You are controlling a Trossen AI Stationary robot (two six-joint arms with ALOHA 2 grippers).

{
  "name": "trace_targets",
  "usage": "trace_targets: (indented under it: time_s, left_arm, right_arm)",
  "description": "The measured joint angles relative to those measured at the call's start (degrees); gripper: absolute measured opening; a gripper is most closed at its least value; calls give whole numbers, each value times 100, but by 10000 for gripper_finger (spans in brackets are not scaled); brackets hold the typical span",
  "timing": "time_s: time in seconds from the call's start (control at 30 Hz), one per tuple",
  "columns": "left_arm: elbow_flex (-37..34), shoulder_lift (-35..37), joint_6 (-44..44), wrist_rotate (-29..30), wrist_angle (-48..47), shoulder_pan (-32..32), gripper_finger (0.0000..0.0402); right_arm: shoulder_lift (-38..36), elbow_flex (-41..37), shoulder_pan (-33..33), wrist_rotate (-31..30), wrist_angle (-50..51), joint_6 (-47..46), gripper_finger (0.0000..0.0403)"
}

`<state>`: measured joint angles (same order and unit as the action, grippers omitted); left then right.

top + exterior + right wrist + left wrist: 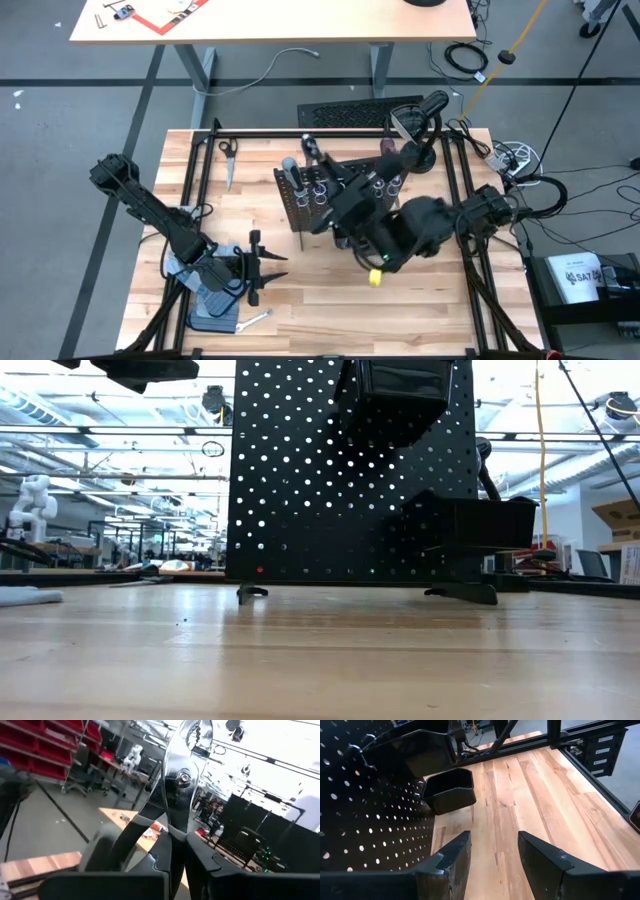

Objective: Hang tools onto peg board
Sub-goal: Hang the black pliers on the black peg board

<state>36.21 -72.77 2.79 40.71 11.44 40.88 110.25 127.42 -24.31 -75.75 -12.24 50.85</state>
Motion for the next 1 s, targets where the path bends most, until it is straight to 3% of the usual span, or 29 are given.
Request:
trace_targets:
  time_s: [0.33,1.0]
  left_arm:
    - [0,0,4,-3,2,0,173]
    - [0,-1,121,-46,-2,0,173]
  right_arm:
    - [128,-559,26,-981,491,-620,16]
    - [99,-630,35,-1152,744,-867,5]
